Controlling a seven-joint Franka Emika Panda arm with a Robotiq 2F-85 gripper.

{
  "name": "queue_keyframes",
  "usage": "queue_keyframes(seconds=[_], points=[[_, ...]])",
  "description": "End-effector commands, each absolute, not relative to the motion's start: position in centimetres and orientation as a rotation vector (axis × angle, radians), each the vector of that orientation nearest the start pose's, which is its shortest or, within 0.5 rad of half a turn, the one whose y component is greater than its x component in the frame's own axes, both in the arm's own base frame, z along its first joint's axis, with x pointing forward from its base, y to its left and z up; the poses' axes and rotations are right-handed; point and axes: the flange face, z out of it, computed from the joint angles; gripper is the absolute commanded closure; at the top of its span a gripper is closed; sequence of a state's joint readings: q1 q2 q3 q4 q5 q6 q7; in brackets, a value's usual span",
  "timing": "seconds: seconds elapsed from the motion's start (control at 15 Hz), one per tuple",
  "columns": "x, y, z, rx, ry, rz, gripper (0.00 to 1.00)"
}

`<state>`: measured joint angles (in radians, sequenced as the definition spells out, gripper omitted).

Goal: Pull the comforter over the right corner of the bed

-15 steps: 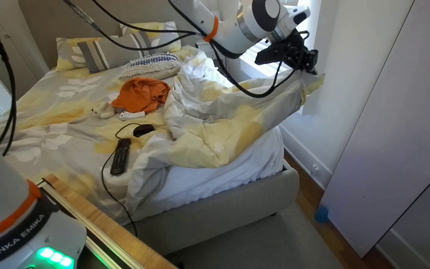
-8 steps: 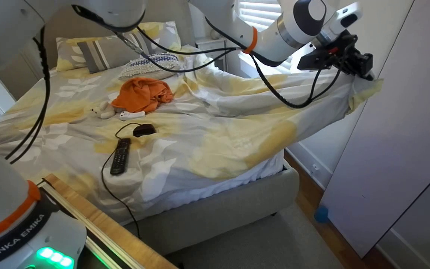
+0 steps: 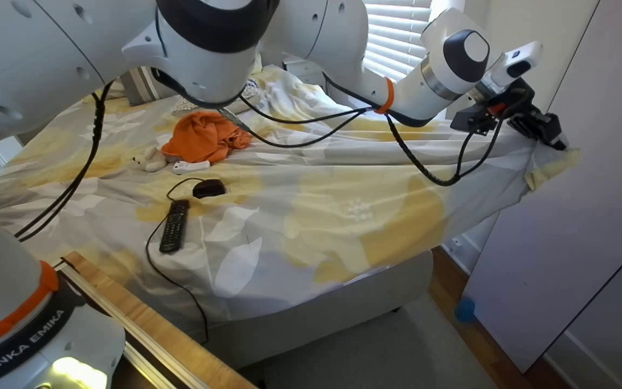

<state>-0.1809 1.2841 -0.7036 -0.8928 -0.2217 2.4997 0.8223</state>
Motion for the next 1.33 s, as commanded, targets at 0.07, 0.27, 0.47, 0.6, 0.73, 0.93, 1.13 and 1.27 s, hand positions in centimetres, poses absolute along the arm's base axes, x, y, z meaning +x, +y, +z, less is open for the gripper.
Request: queue_keyframes(seconds=[0.07, 0.27, 0.47, 0.6, 0.73, 0.93, 1.13, 1.27], points=[[70.8, -44.1, 19.3, 1.926, -1.019, 0.603, 0.97], [70.4, -44.2, 18.2, 1.890, -0.989, 0.522, 0.57], [70.7, -43.1, 18.0, 1.948, -0.972, 0.443, 0.34], [71.3, -41.9, 18.3, 2.042, -0.931, 0.374, 0.19], [71.7, -40.6, 18.5, 2.148, -0.894, 0.300, 0.03], [71.8, -38.5, 18.8, 2.246, -0.885, 0.138, 0.00], [72.1, -35.6, 19.9, 2.348, -0.823, -0.018, 0.00], [72.5, -32.6, 20.6, 2.406, -0.769, -0.125, 0.00]])
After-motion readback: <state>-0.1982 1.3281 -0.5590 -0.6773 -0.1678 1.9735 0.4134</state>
